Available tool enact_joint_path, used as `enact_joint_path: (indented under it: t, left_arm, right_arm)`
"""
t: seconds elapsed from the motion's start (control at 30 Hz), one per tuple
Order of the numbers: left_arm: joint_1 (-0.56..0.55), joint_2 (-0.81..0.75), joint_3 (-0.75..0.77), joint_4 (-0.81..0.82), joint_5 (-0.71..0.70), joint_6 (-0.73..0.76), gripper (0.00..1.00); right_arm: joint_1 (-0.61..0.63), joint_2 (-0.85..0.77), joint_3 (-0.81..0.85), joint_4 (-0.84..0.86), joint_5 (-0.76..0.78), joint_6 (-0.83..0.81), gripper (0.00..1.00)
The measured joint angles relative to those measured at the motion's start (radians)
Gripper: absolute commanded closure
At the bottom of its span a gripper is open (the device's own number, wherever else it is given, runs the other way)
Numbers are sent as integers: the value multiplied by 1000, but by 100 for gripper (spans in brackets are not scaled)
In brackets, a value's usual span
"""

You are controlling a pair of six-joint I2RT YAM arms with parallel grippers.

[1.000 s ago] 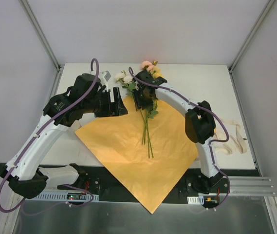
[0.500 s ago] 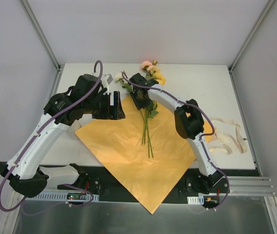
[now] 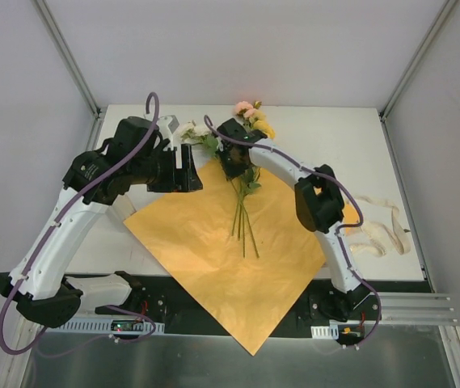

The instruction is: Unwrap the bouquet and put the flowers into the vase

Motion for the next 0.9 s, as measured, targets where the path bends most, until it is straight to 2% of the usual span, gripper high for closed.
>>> enact_joint_path:
  t: [0.2, 0.33, 0.5, 0.7, 0.9]
  left_arm:
    - [52, 6, 68, -3, 48, -48, 30]
    - [84, 16, 91, 24, 108, -103, 28]
    - [91, 50, 93, 89, 175, -176, 28]
    - [123, 117, 107, 157, 204, -230, 29]
    - [156, 179, 171, 199, 210, -249, 31]
  right_arm:
    - [-105, -322, -264, 240, -282, 184, 100]
    - [-174, -530, -422, 494, -431, 279, 100]
    - [-167, -622, -510, 694, -579, 339, 100]
    - [-140, -679, -610, 739, -697, 376, 100]
    - [-95, -818, -674, 725, -721, 378, 100]
